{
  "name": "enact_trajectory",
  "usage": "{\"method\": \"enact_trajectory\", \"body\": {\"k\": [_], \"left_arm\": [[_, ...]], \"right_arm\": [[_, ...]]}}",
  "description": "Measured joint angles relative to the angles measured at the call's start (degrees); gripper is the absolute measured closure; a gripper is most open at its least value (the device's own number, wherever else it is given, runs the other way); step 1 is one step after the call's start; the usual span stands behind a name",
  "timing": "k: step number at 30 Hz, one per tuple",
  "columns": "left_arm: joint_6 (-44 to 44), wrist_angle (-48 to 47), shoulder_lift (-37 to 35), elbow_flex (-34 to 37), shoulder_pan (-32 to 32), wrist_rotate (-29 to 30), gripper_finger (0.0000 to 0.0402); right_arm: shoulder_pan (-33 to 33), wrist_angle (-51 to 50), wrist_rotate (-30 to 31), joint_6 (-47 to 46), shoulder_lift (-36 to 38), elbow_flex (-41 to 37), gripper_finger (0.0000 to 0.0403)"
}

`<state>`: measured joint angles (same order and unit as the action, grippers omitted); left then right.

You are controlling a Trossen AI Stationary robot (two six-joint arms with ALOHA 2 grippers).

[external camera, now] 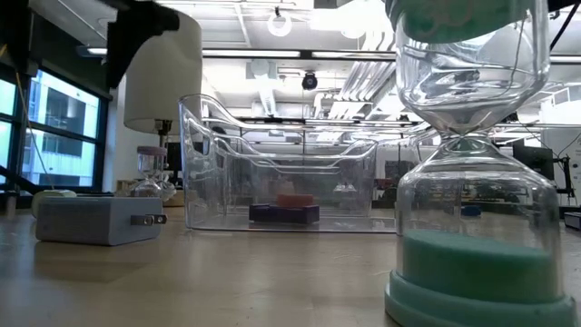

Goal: Pick & Place Office items
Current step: Put the small green charger adapter into the middle transparent bin

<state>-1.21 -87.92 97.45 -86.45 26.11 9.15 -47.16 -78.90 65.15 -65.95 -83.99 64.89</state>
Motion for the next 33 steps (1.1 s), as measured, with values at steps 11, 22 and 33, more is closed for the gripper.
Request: {"method": "enact_trajectory", "body": {"k": [11,22,33], "left_arm": [[4.0,7.2,0.0,10.4,-2.2,-0.4,0.0054],[5.6,11.6,0.0,16.4,-2.8,-0.7,0.0054],[6.2,15.1,0.0,21.3,-3.5,-2.4,0.0054]], "right_arm": [[1.2,1.0,-0.6,0.2,0.0,-0.8,0.0030],[1.2,1.2,-0.6,0.2,0.0,-0.9,0.0030],[1.2,1.7,0.6,0.2,0.0,-0.9,0.0031]]}}
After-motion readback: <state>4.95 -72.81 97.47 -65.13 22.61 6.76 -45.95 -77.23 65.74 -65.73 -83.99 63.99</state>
